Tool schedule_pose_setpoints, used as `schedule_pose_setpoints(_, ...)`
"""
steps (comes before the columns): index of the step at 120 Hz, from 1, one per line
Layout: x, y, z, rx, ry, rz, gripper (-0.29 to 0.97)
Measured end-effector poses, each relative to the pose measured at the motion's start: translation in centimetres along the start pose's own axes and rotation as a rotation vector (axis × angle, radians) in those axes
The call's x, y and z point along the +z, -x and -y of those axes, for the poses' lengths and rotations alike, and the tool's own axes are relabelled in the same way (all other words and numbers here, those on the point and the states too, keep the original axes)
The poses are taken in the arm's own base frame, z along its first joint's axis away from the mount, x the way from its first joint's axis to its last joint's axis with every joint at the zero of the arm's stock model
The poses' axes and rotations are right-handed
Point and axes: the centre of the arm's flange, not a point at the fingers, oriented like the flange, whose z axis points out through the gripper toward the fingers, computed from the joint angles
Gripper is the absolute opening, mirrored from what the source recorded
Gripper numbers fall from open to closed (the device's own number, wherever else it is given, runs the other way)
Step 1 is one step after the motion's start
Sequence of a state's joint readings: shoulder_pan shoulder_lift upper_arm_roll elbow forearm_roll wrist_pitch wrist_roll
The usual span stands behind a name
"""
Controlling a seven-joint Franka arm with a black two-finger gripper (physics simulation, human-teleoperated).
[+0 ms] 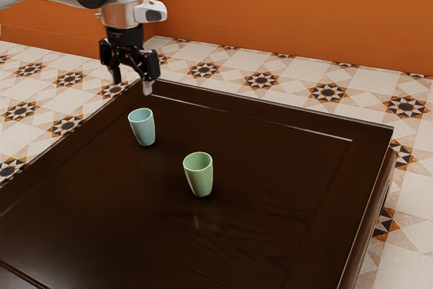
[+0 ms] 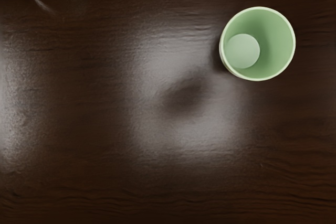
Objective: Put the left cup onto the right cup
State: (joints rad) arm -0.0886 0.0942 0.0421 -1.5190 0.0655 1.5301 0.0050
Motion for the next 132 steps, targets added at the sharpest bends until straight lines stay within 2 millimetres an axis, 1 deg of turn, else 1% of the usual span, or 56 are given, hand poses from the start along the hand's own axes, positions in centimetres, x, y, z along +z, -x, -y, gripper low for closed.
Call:
schedule_pose_setpoints(22, 0.0, -0.2, 0.5, -0.009, 0.0, -0.011, 0.68)
schedule_pose_setpoints(38, 0.9, -1.1, 0.9, -0.015, 0.001, -0.009, 0.68)
schedule_pose_setpoints(45, 2.0, -2.1, 1.8, -0.031, 0.001, 0.001, 0.68)
schedule_pose_setpoints(61, 4.5, -5.1, 4.5, -0.072, 0.001, 0.013, 0.68)
schedule_pose_setpoints(81, 7.8, -8.4, 7.7, -0.104, 0.009, 0.023, 0.68)
schedule_pose_setpoints(91, 10.2, -9.6, 8.8, -0.109, 0.02, 0.039, 0.68)
schedule_pose_setpoints(113, 14.7, -11.7, 11.0, -0.112, 0.063, 0.05, 0.67)
schedule_pose_setpoints(120, 15.8, -12.3, 11.6, -0.109, 0.074, 0.047, 0.67)
schedule_pose_setpoints(132, 16.7, -13.3, 12.4, -0.097, 0.083, 0.03, 0.67)
